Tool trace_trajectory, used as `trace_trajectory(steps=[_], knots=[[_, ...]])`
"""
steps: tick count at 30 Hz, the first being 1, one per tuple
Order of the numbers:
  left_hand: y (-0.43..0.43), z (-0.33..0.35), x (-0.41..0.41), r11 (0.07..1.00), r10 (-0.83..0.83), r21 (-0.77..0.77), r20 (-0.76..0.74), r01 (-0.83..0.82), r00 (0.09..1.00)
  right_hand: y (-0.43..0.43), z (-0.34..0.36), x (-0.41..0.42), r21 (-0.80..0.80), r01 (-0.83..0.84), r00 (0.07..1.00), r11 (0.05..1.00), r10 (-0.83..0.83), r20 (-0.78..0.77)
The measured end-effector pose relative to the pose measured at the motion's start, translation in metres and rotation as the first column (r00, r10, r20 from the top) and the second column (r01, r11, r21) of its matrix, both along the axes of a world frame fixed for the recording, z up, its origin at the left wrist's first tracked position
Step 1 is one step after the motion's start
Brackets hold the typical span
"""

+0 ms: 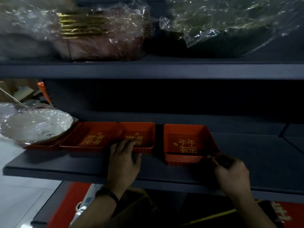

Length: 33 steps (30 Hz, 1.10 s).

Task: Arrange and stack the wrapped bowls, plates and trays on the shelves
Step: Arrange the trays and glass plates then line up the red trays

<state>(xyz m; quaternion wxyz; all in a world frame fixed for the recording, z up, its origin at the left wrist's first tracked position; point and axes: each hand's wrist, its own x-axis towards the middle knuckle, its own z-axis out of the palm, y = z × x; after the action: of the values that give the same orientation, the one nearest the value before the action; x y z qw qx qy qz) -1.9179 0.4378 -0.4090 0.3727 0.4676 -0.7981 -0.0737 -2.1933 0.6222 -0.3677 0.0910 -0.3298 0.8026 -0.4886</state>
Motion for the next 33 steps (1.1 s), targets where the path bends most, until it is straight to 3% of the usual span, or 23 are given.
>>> trace_trajectory(steps=[3,5,7,11,16,20,25,33], knots=[[-0.025,-0.013,0.025,0.989,0.131,0.053,0.097,-0.137,0.987,-0.007,0.011,0.025,-0.072,0.092,0.991,0.993,-0.099,-0.093],[-0.033,-0.015,0.032,0.974,0.166,0.125,0.164,-0.188,0.972,-0.011,0.017,0.05,-0.138,0.03,0.979,0.99,-0.057,-0.193],[-0.036,-0.015,0.035,0.968,0.186,0.132,0.201,-0.215,0.962,-0.015,0.019,0.071,-0.192,-0.156,0.956,0.969,0.099,-0.276],[-0.031,-0.008,0.038,0.975,0.212,0.021,0.195,-0.22,0.958,-0.026,0.024,0.103,-0.15,-0.514,0.857,0.845,0.513,-0.048],[-0.023,0.0,0.05,0.965,0.261,-0.038,0.175,-0.258,0.949,-0.046,0.007,0.125,0.045,-0.638,0.762,0.769,0.639,-0.104],[-0.027,-0.009,0.067,0.988,0.151,-0.06,0.091,-0.146,0.984,-0.054,-0.002,0.134,0.167,-0.662,0.728,0.731,0.68,-0.086],[-0.01,0.003,0.066,0.996,-0.017,-0.084,-0.037,0.014,0.999,-0.061,-0.009,0.142,0.084,-0.63,0.766,0.772,0.636,-0.096],[0.032,0.019,0.045,0.98,-0.098,-0.19,-0.162,0.067,0.982,-0.054,-0.001,0.145,-0.03,-0.658,0.748,0.753,0.648,-0.143]])
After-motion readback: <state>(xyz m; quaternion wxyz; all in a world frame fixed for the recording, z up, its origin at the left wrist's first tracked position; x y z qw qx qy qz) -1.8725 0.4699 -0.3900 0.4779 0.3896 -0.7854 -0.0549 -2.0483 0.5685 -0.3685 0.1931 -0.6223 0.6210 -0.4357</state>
